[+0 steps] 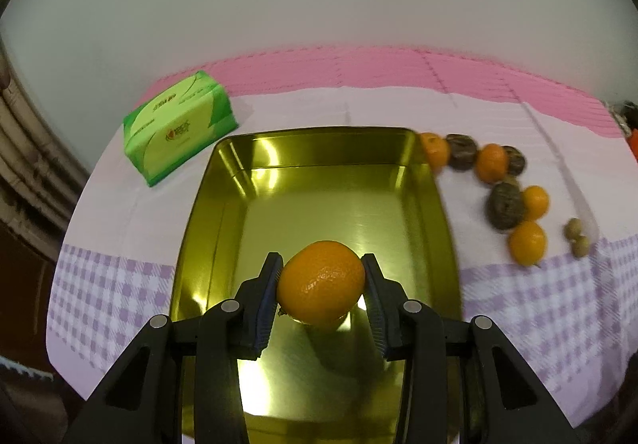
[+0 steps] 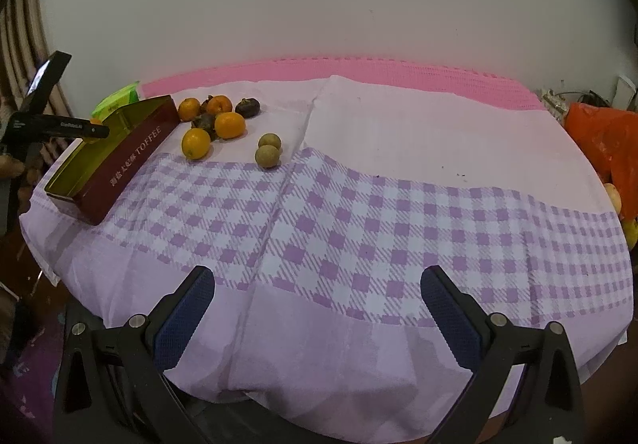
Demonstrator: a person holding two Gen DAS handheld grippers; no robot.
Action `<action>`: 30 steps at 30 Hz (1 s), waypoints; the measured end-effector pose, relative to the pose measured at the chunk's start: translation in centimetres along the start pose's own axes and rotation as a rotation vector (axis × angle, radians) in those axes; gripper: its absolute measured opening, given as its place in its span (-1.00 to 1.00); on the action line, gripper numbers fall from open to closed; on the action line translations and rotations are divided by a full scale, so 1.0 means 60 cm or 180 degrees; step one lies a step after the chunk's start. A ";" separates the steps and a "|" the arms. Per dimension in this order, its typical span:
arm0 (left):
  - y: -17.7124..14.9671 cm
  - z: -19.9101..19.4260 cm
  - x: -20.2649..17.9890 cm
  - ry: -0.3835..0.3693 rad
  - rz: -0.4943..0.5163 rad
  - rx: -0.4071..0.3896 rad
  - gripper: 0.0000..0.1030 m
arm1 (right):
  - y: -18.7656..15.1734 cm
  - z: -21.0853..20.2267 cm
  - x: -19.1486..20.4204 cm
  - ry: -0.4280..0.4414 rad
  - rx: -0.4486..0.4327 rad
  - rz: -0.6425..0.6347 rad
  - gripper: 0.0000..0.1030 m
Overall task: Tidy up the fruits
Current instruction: 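Carry the mandarin with the left gripper into the gold tray and release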
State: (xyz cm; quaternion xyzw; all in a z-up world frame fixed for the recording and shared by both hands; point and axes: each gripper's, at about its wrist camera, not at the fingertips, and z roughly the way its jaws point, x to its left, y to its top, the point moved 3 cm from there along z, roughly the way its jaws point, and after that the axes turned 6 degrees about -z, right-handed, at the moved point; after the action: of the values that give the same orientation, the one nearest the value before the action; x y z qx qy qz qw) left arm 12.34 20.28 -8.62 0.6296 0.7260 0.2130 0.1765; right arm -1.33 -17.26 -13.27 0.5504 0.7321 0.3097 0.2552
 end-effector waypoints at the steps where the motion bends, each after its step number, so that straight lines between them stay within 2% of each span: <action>1: 0.004 0.010 0.005 0.0017 -0.0003 0.0027 -0.21 | 0.000 0.001 0.001 -0.0004 0.0004 -0.0004 0.99; 16: 0.083 0.135 0.058 0.0310 0.0027 0.0373 -0.21 | 0.040 -0.005 0.031 -0.0035 -0.0023 -0.0280 0.99; 19: 0.092 0.149 0.065 0.0319 0.0013 0.0440 -0.20 | 0.042 -0.002 0.034 -0.0037 -0.0005 -0.0302 0.99; 26: 0.108 0.157 0.060 0.0365 0.0082 0.0420 -0.17 | 0.065 0.003 0.028 0.0018 -0.0029 -0.0293 0.99; 30: 0.103 0.121 0.054 0.0226 0.0036 0.0247 0.19 | 0.097 0.013 0.035 0.0071 -0.0129 -0.0464 0.99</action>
State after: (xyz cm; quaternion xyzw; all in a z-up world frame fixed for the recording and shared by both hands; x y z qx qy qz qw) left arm 20.89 24.87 -11.45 0.6321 0.7359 0.2079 0.1249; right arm 2.49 -13.94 -9.60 0.4869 0.7666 0.3112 0.2800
